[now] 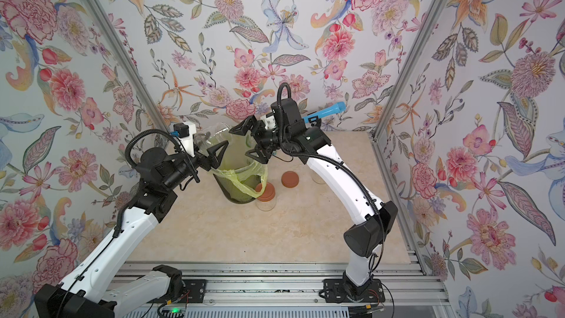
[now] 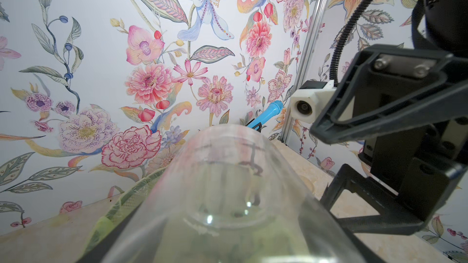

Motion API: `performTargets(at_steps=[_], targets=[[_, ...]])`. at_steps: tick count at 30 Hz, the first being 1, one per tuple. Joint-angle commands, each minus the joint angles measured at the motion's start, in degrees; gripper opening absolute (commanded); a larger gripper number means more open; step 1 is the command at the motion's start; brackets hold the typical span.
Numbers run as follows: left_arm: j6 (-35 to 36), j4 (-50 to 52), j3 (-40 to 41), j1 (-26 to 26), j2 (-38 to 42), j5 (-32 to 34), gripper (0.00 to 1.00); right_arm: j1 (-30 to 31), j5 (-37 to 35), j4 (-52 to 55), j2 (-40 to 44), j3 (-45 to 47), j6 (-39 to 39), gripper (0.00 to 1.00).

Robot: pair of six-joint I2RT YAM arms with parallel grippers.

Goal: Empty moldy rice from jars
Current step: Place the jar at the center of the board.

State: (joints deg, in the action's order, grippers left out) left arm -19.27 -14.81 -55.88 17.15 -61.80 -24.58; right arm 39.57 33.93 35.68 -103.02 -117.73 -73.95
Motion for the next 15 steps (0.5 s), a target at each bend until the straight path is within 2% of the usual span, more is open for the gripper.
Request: performTargets(at_steps=[1, 7, 15], targets=[[0.2, -5.7, 0.6, 1.2, 1.6, 2.0, 0.00, 0.9, 0.9, -4.5, -1.0, -1.1, -2.8, 1.00], [-0.8, -7.4, 2.4, 3.9, 2.2, 5.1, 0.00, 2.2, 0.8, -12.9, -1.5, 1.8, -6.3, 1.00], [-1.2, -10.1, 4.4, 7.4, 3.1, 10.1, 0.00, 2.8, 1.1, -16.4, -3.0, 2.4, -9.1, 1.00]])
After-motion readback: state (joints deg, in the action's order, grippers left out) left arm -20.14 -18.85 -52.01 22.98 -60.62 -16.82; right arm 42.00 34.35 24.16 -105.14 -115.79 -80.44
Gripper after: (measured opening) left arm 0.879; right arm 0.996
